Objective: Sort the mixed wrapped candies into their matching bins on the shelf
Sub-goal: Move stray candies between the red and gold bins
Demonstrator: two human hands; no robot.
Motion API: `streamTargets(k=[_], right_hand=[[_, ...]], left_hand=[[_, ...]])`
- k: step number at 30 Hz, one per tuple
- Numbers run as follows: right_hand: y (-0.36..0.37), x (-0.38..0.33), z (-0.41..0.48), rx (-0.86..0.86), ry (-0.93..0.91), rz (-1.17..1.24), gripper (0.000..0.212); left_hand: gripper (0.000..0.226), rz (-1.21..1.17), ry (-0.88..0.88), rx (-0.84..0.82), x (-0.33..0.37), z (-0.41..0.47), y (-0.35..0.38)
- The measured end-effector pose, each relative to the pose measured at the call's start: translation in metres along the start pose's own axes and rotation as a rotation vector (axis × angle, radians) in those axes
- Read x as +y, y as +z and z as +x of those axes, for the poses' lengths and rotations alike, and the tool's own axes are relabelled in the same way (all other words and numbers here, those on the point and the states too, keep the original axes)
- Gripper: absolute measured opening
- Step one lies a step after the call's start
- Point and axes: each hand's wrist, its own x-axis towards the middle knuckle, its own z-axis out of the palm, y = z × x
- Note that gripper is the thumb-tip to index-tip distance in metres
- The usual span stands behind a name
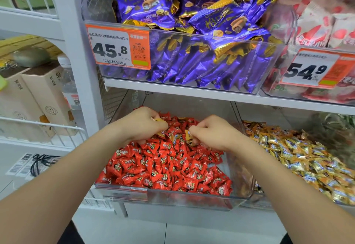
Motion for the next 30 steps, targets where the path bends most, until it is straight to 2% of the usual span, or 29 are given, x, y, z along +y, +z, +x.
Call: streamTargets(k=[3,6,10,15,19,20,23,26,28,30], right_hand=[[-0.002,0.001,-0.006,0.087,0.012,-0.095,0.054],[0.003,0.006,-0.007,0.195,-0.063,-0.197,0.057],[0.005,0.015,0.001,0.208,-0.159,-0.223,0.06],[0.005,0.024,0.013,0.094,-0.141,-0.348,0.05],[0.007,0.024,0.018,-0.011,-0.138,-0.351,0.016],[0.007,0.023,0.019,-0.021,-0.144,-0.356,0.016],[0.009,0.024,0.023,-0.047,-0.124,-0.425,0.035],[0.011,0.024,0.028,-0.079,-0.103,-0.526,0.045],[0.013,0.023,0.03,-0.071,-0.103,-0.55,0.041],[0.015,0.022,0.03,-0.025,-0.134,-0.578,0.015]], left_hand=[[0.039,0.194,0.068,0.16,0.009,-0.002,0.007],[0.044,0.286,0.114,0.187,0.013,-0.001,0.016],[0.022,0.402,0.234,0.186,0.012,0.002,0.023],[0.02,0.659,0.425,0.025,0.013,0.008,0.027],[0.03,0.9,0.375,-0.148,0.011,0.012,0.034],[0.032,0.915,0.355,-0.157,0.01,0.012,0.035],[0.027,0.935,0.35,-0.125,0.007,0.015,0.035],[0.021,0.872,0.354,-0.097,0.005,0.015,0.035],[0.018,0.801,0.35,-0.079,0.006,0.013,0.032],[0.021,0.746,0.356,-0.051,0.007,0.013,0.03]])
